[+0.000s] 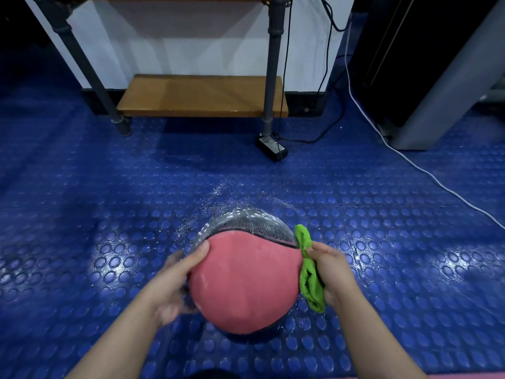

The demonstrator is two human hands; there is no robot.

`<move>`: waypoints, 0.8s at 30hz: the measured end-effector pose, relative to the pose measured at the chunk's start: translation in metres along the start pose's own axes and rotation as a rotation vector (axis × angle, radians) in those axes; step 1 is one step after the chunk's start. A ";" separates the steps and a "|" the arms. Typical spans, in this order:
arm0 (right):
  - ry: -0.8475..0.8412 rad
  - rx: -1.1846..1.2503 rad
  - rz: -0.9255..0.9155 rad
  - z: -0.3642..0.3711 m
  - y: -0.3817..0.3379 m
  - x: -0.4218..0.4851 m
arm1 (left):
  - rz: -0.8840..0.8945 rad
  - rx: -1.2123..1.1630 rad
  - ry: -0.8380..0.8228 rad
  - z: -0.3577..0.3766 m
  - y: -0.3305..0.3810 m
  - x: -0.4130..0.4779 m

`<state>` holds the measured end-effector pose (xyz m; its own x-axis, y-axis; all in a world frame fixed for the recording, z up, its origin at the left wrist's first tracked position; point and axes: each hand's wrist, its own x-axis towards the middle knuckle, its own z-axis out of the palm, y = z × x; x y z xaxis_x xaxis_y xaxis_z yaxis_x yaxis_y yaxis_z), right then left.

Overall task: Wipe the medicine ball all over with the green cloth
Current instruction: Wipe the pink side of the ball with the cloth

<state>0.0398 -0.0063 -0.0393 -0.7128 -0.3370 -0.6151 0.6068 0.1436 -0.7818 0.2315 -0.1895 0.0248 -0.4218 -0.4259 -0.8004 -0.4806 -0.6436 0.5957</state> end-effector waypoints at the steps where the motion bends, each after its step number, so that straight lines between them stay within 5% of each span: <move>1: -0.014 0.023 0.016 0.000 0.002 -0.001 | -0.063 -0.021 -0.045 -0.001 -0.002 0.001; 24: 0.026 0.270 -0.099 0.010 -0.009 0.009 | 0.255 0.005 -0.258 0.000 0.011 0.060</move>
<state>0.0317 -0.0195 -0.0370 -0.7800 -0.3123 -0.5423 0.6030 -0.1431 -0.7848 0.2007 -0.2218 -0.0166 -0.7083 -0.3974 -0.5834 -0.3388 -0.5337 0.7748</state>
